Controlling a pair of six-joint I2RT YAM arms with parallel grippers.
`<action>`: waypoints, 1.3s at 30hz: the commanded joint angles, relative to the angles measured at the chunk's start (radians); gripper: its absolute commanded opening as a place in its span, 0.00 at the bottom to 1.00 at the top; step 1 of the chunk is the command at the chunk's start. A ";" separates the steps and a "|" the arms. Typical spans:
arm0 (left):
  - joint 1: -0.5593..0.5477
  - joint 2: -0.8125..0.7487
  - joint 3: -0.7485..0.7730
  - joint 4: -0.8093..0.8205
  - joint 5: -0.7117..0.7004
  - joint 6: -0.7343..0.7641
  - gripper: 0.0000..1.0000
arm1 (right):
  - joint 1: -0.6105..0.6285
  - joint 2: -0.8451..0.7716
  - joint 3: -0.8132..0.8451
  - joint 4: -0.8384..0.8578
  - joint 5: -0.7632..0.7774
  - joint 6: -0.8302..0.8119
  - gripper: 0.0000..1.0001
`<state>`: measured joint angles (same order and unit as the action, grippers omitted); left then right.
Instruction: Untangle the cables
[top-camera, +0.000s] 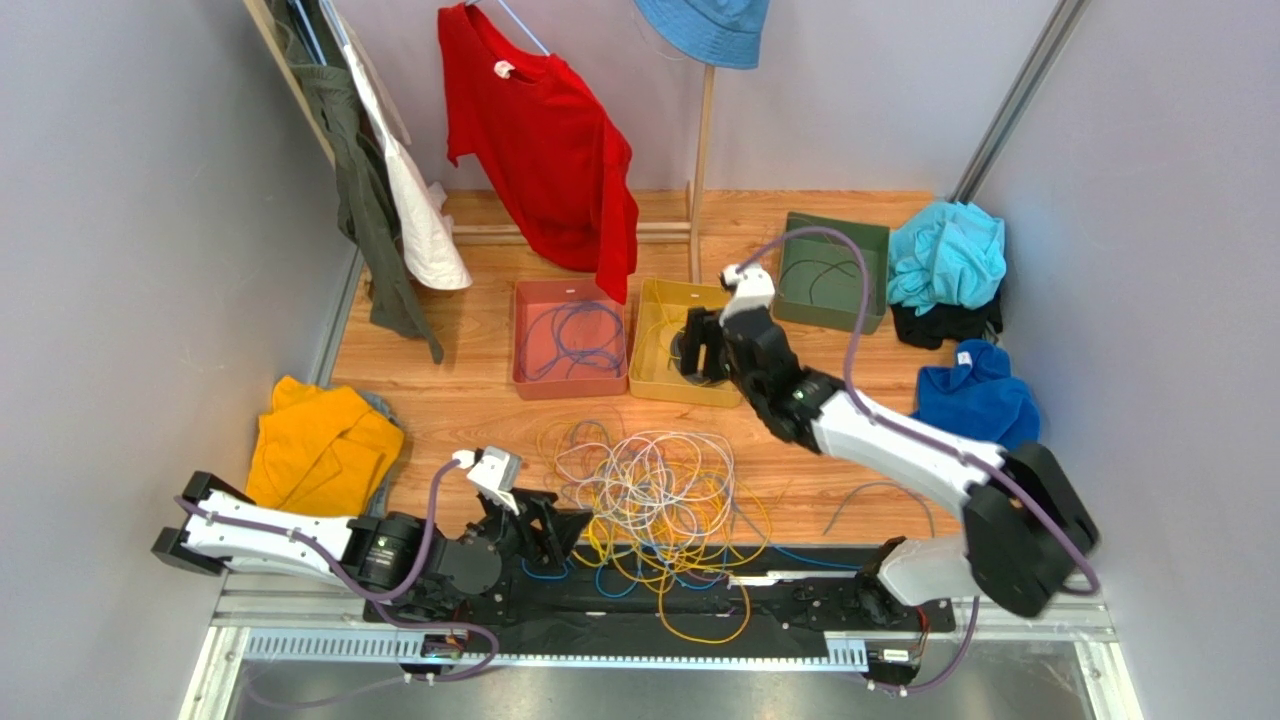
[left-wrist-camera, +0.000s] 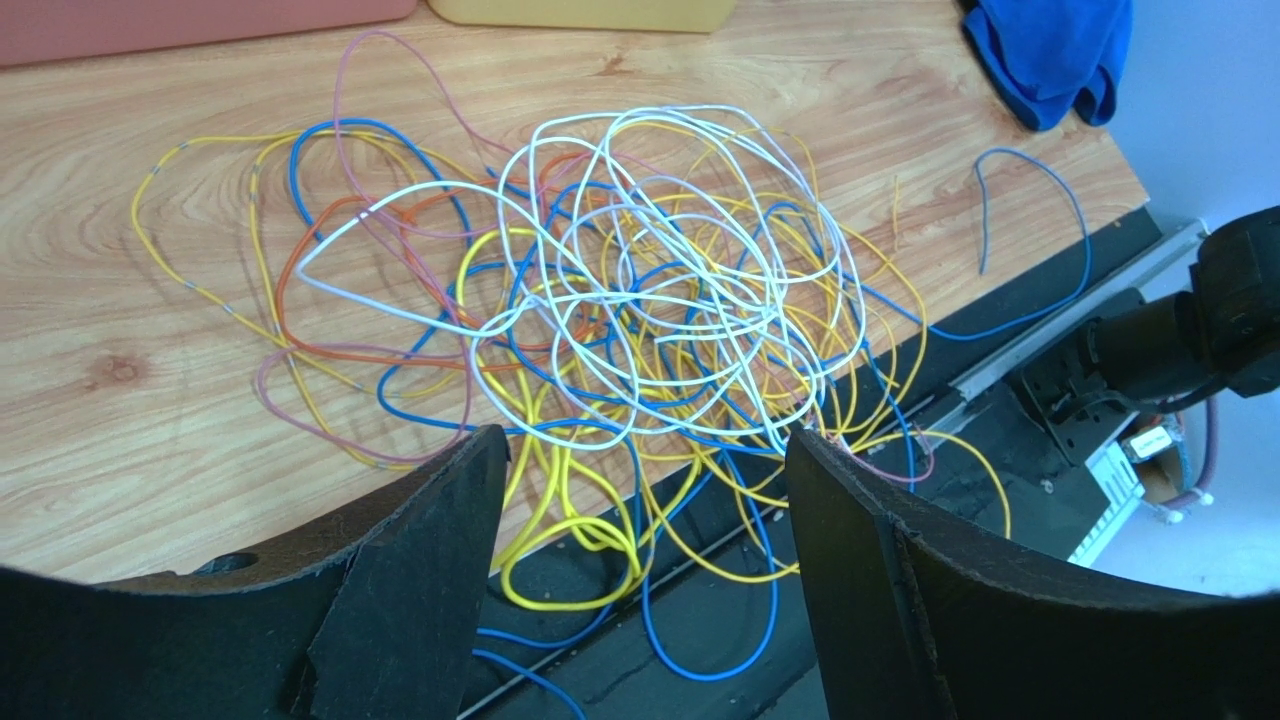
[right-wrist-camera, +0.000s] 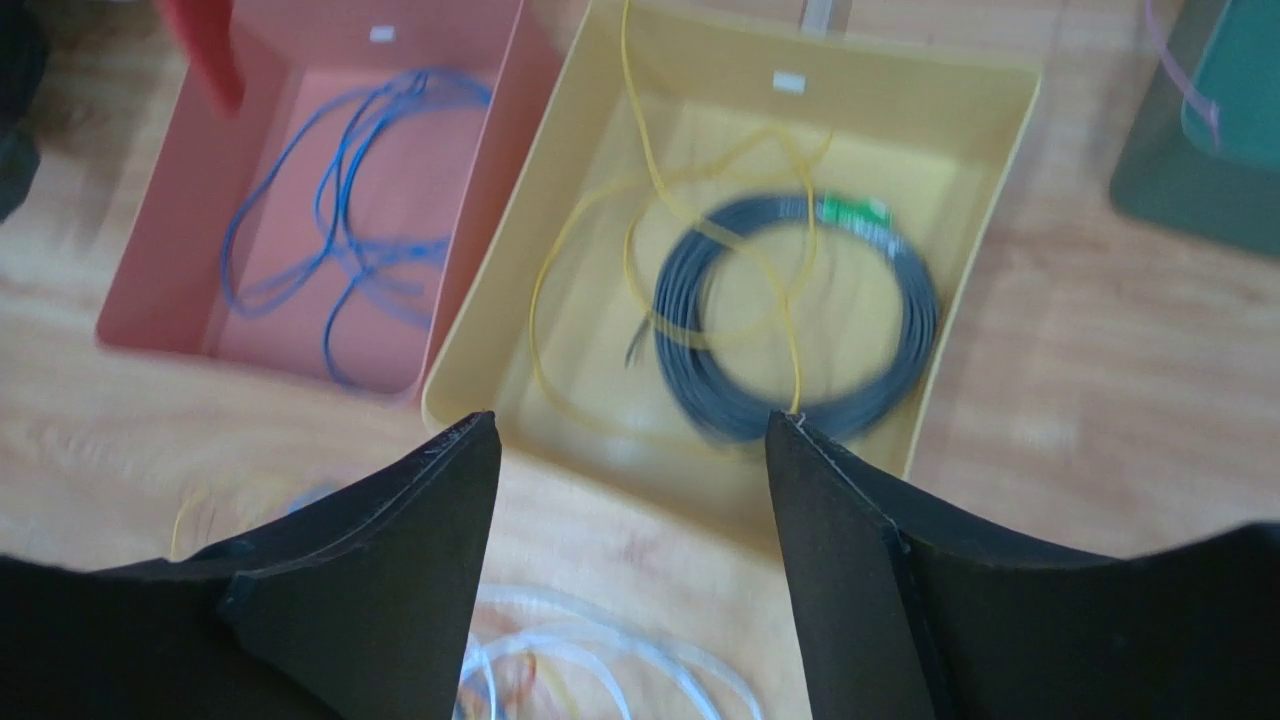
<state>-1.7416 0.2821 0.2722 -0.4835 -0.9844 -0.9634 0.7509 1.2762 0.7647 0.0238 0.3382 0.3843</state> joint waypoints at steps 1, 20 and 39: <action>-0.006 0.025 0.039 -0.006 -0.030 -0.006 0.77 | -0.054 0.221 0.198 0.080 -0.042 -0.071 0.67; -0.006 -0.152 -0.019 -0.124 -0.036 -0.011 0.79 | -0.107 0.736 0.665 -0.019 -0.005 -0.137 0.62; -0.006 -0.129 -0.011 -0.109 -0.020 -0.003 0.79 | -0.127 0.814 0.708 -0.005 -0.013 -0.139 0.55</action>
<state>-1.7416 0.1402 0.2550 -0.6094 -1.0019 -0.9672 0.6353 2.0460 1.3762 0.0147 0.3126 0.2634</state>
